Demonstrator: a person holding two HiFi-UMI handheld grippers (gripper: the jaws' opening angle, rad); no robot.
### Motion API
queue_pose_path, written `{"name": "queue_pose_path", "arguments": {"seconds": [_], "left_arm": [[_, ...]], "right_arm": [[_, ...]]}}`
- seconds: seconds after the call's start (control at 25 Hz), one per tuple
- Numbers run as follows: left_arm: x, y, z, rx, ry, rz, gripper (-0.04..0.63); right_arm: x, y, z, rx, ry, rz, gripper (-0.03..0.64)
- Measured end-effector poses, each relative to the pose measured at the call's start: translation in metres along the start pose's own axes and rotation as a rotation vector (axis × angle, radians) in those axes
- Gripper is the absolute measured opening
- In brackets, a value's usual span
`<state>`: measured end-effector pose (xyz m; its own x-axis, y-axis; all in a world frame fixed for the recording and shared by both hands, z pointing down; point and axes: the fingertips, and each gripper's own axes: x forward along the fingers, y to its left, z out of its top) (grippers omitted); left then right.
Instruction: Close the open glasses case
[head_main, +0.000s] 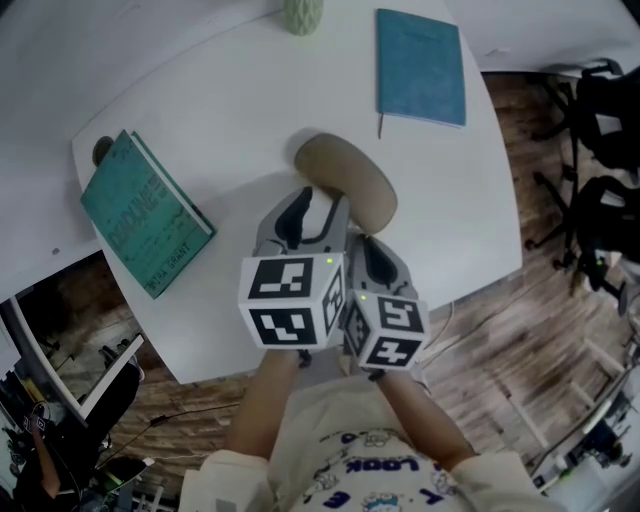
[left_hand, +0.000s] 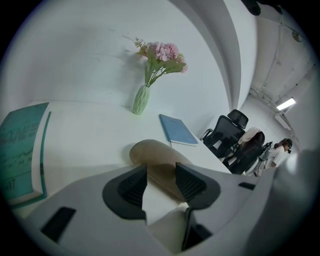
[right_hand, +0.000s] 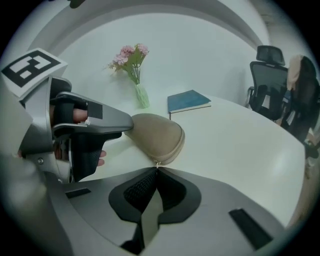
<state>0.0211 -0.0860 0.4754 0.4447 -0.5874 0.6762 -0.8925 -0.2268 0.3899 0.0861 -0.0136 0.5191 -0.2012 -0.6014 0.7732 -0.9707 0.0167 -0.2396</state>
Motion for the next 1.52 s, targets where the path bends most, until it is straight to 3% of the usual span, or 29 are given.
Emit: {"name": "queue_pose_path", "arguments": {"seconds": [0.52,0.64,0.84,1.0,1.12,1.28,1.52], "left_arm": [[-0.005,0.000,0.001,0.056,-0.002,0.037,0.179],[-0.005,-0.003,-0.003,-0.042,-0.002,0.000,0.181],[0.000,-0.007,-0.012,-0.354,-0.001,-0.093,0.226],[0.007,-0.013,-0.011,-0.467,0.014,-0.140,0.247],[0.016,-0.018,-0.014,-0.495,0.060,-0.157,0.247],[0.022,-0.019,-0.013,-0.475,0.060,-0.165,0.247],[0.022,-0.016,-0.013,-0.491,0.068,-0.192,0.247]], "right_arm": [[-0.005,-0.009,-0.003,-0.115,0.039,0.101,0.003],[-0.005,-0.009,-0.003,-0.126,0.043,0.107,0.005],[-0.005,-0.007,-0.005,-0.148,0.056,0.138,0.005],[-0.004,-0.005,-0.006,-0.161,0.070,0.169,0.003],[-0.005,-0.002,-0.008,-0.175,0.076,0.199,0.004],[-0.005,0.002,-0.006,-0.192,0.076,0.228,0.003],[-0.001,-0.003,-0.004,-0.201,0.073,0.196,0.005]]}}
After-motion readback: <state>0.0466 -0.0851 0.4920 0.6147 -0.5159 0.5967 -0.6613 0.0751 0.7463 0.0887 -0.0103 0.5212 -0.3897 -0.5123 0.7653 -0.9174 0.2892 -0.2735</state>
